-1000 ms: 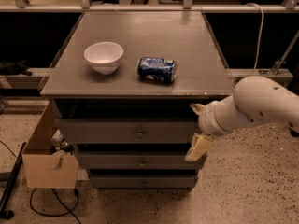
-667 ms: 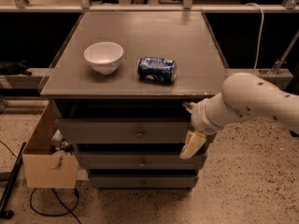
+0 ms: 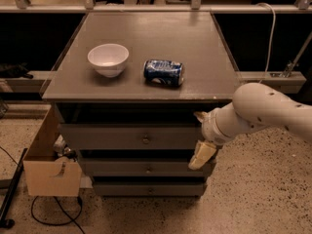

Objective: Open top drawer

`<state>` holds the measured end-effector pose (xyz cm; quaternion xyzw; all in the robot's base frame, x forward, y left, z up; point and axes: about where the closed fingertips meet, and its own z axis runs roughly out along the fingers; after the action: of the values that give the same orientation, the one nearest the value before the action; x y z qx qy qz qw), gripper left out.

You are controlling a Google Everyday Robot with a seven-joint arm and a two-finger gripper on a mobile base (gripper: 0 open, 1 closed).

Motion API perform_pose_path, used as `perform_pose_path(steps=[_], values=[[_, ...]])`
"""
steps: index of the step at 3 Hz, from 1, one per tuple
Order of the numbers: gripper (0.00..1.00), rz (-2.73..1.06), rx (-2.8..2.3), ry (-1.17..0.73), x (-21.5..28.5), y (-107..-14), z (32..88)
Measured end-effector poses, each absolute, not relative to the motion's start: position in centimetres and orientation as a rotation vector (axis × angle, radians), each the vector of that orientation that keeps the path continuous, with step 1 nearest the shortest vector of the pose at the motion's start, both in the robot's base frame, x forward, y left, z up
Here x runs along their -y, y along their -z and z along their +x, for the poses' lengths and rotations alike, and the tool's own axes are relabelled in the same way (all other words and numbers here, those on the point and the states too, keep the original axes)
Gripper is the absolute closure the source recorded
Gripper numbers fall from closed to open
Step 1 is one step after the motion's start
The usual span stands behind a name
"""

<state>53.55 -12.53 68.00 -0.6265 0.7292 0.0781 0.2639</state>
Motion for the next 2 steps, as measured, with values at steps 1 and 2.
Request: perform_pose_path(steps=[1,2], values=[[0.00,-1.690,-1.992,-0.197,12.7,-67.3,54.4],[0.00,-1.698,-1.956,-0.158,11.7,-68.5,56.4]])
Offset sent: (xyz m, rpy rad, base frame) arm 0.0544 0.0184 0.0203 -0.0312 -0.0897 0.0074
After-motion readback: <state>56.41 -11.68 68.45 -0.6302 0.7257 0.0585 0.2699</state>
